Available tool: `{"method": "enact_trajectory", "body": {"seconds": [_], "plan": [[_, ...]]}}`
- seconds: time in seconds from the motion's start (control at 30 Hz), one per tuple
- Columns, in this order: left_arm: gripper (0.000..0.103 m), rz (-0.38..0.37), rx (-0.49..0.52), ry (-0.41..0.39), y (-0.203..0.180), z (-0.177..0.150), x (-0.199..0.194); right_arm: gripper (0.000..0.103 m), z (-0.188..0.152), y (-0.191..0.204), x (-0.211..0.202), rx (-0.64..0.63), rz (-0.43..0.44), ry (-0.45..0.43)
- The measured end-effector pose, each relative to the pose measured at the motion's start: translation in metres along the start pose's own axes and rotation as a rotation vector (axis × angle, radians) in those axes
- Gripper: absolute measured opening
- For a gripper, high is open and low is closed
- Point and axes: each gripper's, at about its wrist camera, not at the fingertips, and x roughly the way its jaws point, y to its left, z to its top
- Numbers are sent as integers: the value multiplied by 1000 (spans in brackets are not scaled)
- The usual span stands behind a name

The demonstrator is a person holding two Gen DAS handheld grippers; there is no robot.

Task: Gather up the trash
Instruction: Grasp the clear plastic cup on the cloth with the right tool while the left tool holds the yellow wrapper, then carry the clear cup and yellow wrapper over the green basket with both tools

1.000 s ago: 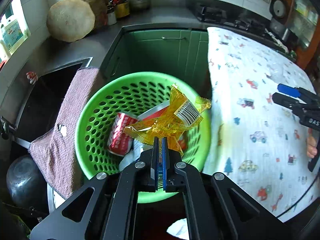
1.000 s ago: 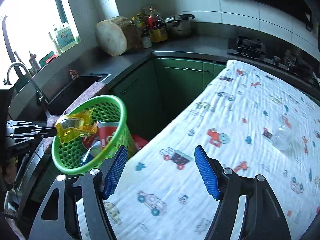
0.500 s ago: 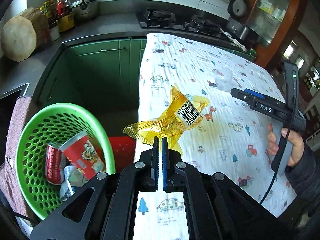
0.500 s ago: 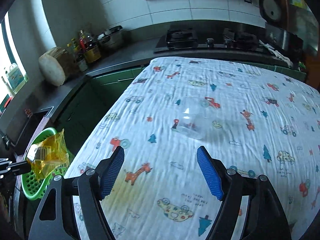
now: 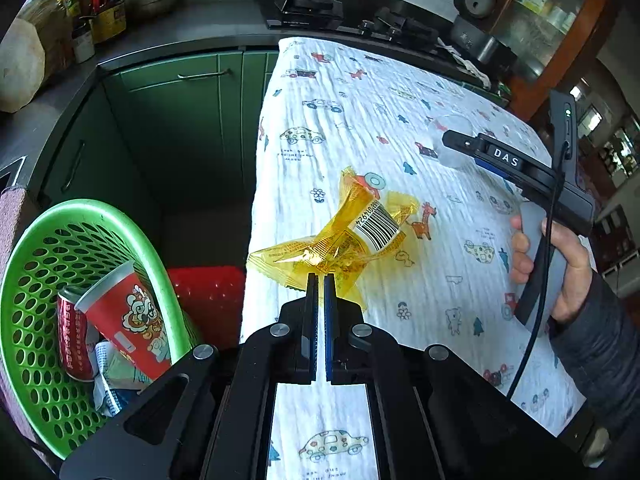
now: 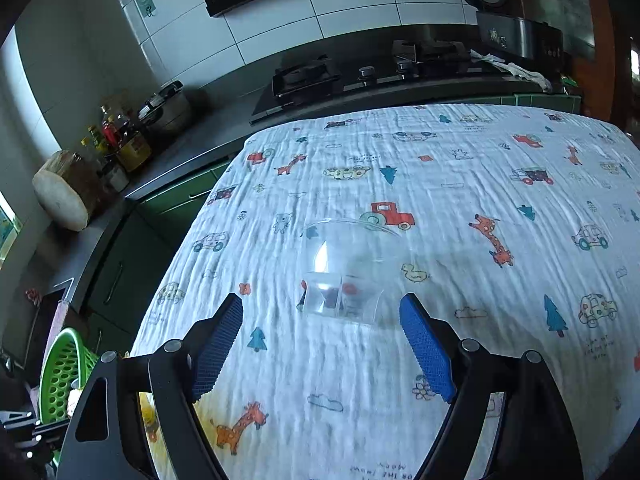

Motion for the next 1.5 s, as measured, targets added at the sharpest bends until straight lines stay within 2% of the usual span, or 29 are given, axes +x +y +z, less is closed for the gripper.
{"method": "enact_trajectory", "body": {"seconds": [0.23, 0.4, 0.67, 1.1, 1.5], "plan": [[1, -4, -7, 6, 3, -2, 3, 75, 6, -5, 18, 45, -15, 15], [1, 6, -12, 10, 6, -3, 2, 54, 6, -5, 27, 28, -18, 41], [1, 13, -17, 9, 6, -4, 0, 53, 2, -4, 24, -2, -4, 55], [1, 33, -30, -17, -3, -18, -22, 53, -26, 3, -33, -93, 79, 73], [1, 87, -89, -95, 2, -53, -75, 53, -64, 44, -101, -241, 204, 76]]}}
